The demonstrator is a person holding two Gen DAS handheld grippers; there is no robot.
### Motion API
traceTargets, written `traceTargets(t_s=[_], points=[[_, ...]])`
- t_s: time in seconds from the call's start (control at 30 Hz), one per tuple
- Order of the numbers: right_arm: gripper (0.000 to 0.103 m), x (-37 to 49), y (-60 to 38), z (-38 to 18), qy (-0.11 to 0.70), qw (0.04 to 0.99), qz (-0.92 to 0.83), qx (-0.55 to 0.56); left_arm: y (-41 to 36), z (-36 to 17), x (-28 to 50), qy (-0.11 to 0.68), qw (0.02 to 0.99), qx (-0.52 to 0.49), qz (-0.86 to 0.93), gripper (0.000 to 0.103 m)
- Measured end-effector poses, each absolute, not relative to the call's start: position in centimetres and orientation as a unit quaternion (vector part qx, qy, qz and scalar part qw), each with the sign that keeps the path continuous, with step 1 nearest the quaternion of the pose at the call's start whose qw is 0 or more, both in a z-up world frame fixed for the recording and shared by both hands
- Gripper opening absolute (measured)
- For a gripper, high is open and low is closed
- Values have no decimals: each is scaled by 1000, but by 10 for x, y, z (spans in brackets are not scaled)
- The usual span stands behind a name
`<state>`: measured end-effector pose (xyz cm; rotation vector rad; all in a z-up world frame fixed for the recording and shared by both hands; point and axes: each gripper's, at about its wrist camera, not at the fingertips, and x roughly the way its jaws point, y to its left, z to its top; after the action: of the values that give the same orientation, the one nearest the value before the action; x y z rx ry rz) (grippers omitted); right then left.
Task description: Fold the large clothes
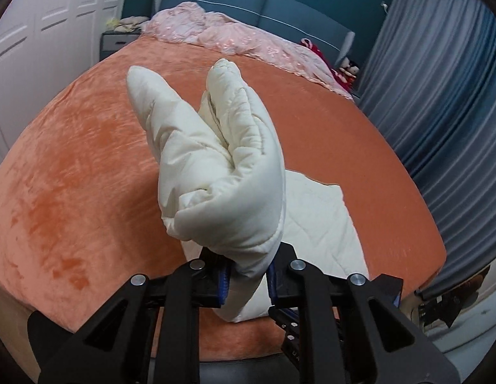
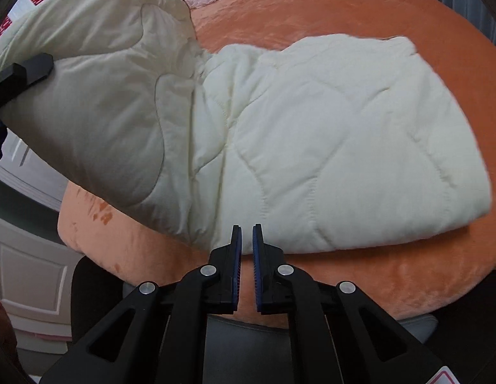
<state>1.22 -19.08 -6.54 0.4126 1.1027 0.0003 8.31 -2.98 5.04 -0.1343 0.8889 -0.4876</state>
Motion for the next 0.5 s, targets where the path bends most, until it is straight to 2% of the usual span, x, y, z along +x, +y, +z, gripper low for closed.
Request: traceTargets(t_s=[0.23, 0.37, 0.5], points=[[6, -20, -292, -42, 510, 834, -105, 184, -124, 34, 64, 443, 849, 10, -287, 16], [12, -39, -336, -29, 500, 830, -137, 205, -177, -5, 45, 483, 821, 67, -299, 16], [15, -45, -347, -14, 485, 833, -138, 227, -207, -48, 34, 518, 800, 109, -282, 18]])
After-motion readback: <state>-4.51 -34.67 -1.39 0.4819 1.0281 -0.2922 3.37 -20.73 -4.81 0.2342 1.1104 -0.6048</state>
